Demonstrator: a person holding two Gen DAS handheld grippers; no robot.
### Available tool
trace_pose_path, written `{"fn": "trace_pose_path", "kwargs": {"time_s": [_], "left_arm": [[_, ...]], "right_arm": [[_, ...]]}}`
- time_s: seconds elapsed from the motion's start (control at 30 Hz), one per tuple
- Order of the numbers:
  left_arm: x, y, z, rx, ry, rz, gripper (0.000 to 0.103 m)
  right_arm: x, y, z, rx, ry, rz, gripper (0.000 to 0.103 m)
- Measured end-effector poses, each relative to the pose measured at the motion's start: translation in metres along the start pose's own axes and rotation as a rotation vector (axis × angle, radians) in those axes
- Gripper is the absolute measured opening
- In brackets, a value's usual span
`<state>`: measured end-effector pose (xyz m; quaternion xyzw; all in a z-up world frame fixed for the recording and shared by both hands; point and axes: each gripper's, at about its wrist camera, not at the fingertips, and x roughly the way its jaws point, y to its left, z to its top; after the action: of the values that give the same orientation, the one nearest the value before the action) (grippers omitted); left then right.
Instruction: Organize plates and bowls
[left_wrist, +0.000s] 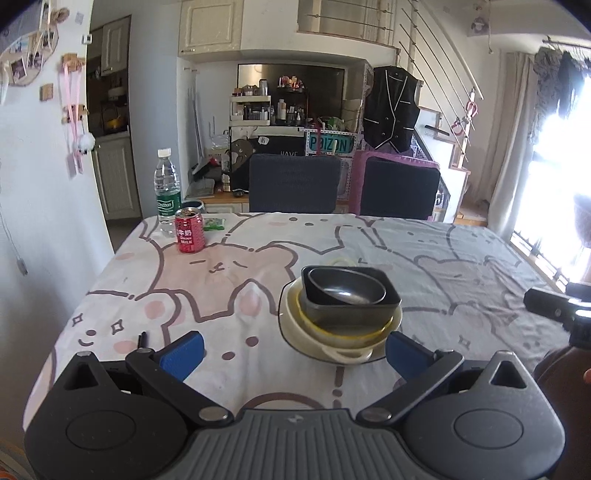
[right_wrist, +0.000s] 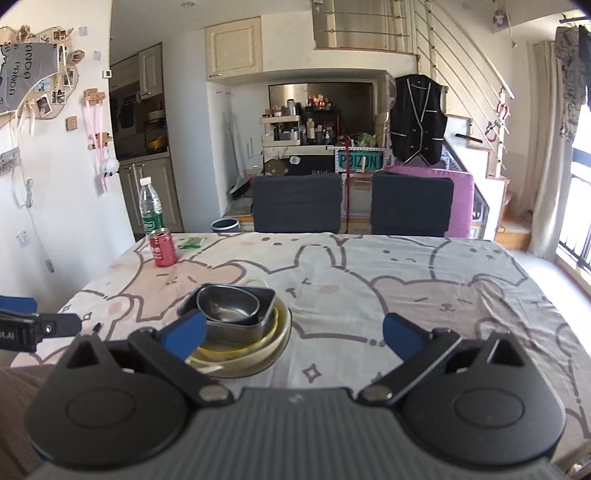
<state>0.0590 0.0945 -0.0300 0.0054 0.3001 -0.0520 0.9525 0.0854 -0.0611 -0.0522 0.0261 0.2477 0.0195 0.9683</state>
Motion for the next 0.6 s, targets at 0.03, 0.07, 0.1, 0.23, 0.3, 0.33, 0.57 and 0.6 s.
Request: {"fn": "trace_pose_path", "kwargs": {"time_s": [0.03,0.07,0.1,0.23,0.3,0.33,0.57,0.6], "left_arm": [[-0.001,-0.001,-0.003,0.009,-0.002,0.004,0.103],[-0.002,-0.001,-0.006,0.017,-0.003,0.008,0.103],[-0.001,-0.001,-0.008,0.022,-0.003,0.012,0.103],[-0.005,-0.002,-0.012,0.029,-0.030,0.026,0.103],[-0.005,-0.001,-0.014,0.034,-0.032,0.037,0.103],[-0.004,0.000,-0.014,0.032,-0.032,0.036,0.103],[-0.008,0.002,-0.017,0.021,-0.065,0.002,0.103],[-0.009,0.001,-0.017,0.022,-0.067,0.004,0.103]], "right_arm": [[-0.001,0.000,-0.003,-0.001,-0.001,-0.005,0.103],[-0.002,0.000,-0.006,-0.002,-0.001,-0.007,0.103],[-0.003,0.000,-0.009,0.000,-0.001,-0.010,0.103],[-0.005,0.001,-0.020,-0.007,-0.004,-0.025,0.103],[-0.007,0.003,-0.025,-0.024,-0.012,-0.031,0.103],[-0.007,0.005,-0.027,-0.030,-0.015,-0.033,0.103],[-0.009,0.009,-0.038,-0.041,-0.044,-0.046,0.102],[-0.009,0.010,-0.038,-0.046,-0.046,-0.050,0.103]]}}
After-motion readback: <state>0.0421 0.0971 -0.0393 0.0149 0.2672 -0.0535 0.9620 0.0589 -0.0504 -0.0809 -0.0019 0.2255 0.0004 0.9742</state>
